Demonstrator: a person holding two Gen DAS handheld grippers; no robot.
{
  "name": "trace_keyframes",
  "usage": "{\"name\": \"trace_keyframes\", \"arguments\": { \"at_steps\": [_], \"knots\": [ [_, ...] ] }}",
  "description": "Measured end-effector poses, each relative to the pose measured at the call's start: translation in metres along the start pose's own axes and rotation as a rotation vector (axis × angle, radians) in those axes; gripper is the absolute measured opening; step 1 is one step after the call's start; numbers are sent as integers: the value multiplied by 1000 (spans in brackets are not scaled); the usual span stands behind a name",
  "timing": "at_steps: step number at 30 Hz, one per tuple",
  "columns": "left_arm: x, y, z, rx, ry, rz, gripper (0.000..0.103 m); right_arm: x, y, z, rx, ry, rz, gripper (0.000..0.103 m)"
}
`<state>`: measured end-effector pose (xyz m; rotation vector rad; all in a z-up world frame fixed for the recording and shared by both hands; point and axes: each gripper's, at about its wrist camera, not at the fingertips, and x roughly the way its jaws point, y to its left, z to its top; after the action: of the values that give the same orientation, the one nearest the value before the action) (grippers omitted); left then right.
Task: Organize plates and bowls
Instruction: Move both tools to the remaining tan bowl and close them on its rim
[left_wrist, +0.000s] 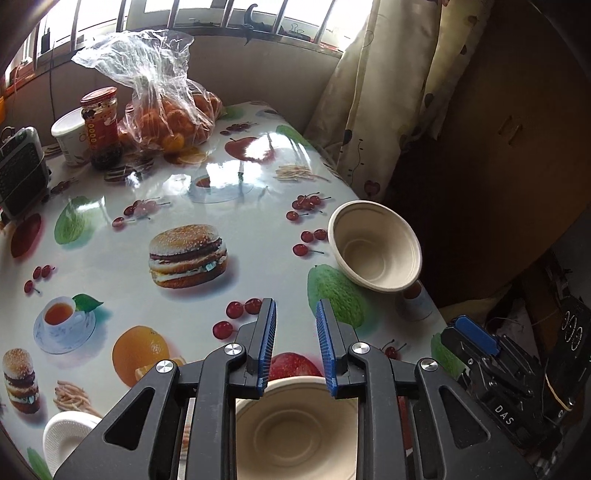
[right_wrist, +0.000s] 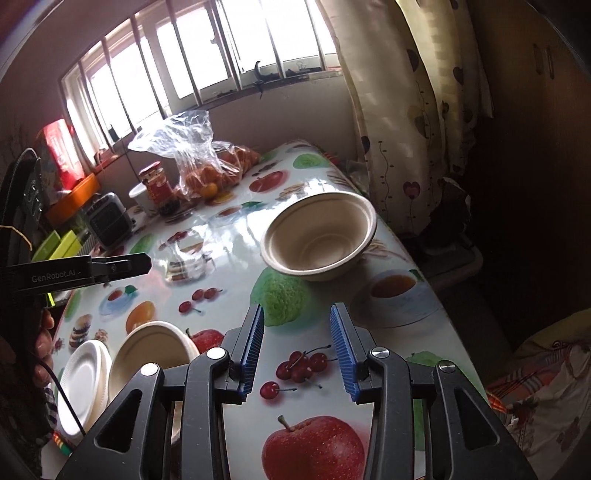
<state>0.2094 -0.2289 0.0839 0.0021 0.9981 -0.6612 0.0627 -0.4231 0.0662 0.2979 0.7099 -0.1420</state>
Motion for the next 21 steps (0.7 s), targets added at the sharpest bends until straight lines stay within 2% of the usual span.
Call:
{"name": "trace_keyframes", "arguments": {
  "at_steps": [10,15,21],
  "knots": [
    [38,-10,37,17,36,-30,23,21,-25,22,28,-12,-29,37],
    [59,-16,50,30,61,-3,23,36,-34,28,42,-3,-39,37],
    [81,-22,57,40,83,-11,23,50,-45,37,75,-1,-39,37]
  ]
}}
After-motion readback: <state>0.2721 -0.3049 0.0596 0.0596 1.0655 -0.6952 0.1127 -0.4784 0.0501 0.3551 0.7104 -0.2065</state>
